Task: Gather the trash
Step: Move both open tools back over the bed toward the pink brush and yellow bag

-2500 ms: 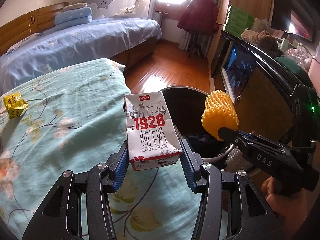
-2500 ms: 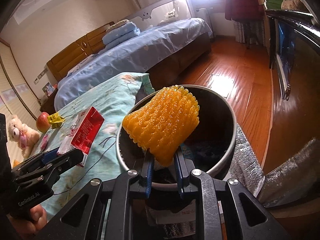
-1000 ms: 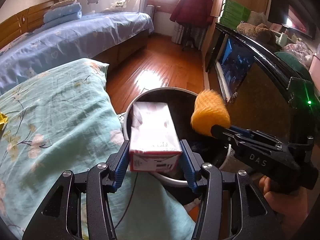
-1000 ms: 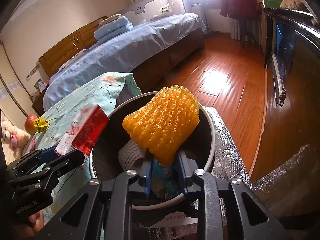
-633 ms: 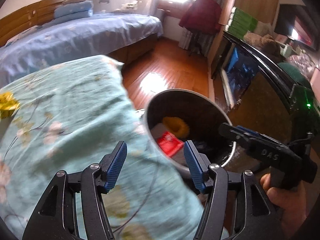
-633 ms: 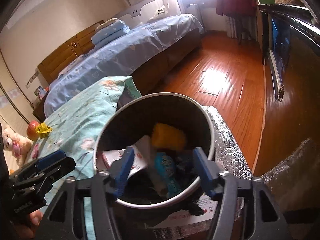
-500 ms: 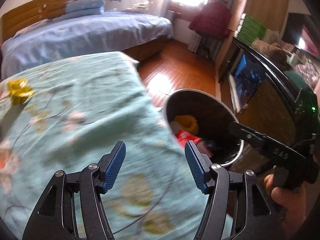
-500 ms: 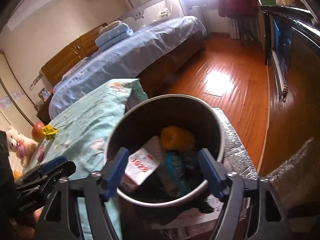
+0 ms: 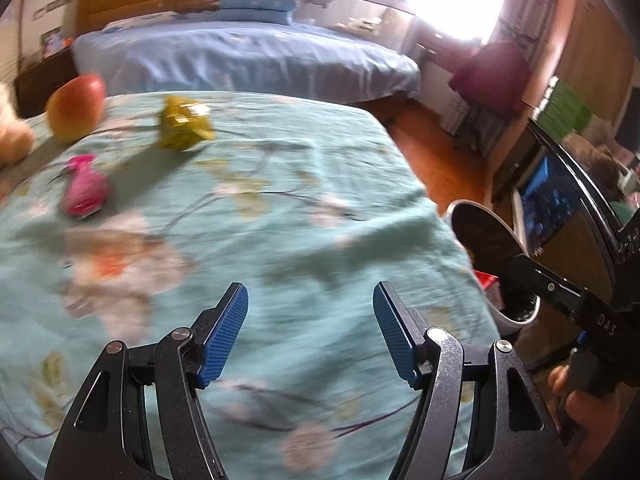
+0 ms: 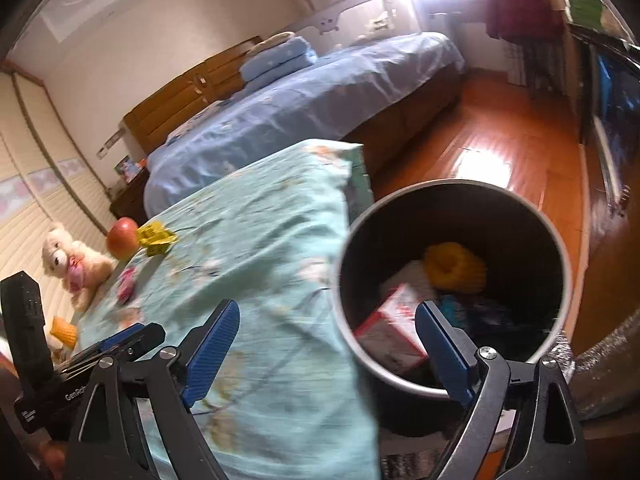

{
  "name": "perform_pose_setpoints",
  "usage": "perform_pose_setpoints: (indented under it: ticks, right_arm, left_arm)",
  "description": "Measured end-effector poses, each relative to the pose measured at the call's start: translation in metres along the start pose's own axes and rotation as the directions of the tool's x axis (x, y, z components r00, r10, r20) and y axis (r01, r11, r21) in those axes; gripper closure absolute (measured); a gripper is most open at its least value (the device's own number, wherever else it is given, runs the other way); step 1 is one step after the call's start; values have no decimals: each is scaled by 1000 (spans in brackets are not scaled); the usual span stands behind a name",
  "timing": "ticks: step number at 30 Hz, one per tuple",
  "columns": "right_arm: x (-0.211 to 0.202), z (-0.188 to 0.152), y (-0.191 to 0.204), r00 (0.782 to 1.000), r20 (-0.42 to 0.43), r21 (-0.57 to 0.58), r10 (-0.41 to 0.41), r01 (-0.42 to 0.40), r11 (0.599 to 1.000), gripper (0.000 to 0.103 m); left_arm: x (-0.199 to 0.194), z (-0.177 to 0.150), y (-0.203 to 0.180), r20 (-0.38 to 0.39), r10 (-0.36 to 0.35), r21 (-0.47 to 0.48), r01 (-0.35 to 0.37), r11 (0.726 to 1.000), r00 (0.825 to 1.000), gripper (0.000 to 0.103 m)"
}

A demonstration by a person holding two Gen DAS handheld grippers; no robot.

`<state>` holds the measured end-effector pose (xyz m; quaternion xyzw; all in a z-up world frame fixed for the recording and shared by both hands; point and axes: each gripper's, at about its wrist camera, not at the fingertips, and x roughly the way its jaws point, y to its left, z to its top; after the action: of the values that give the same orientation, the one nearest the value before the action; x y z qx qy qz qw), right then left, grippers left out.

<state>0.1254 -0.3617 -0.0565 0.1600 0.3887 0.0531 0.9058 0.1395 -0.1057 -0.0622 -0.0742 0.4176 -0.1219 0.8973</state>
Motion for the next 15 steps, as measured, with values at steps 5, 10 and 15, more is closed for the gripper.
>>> perform_pose_setpoints:
  ticks: [5,10,15]
  right_arm:
    - [13,-3,26,999,-27,-37,35,-36,999,12]
    - [28,-5,50,996,-55,-78,65,-69,995,12]
    - [45,-8,70,992,-88,-107,92,-101,989,11]
  left_arm:
    - [-9,-2,28,15,52,-48,-51,998,999,37]
    - [-14,-3,56,14,89,-92,-87,992,996,37]
    - [-17,-2,78,14,125,-127,-122,984,992,37]
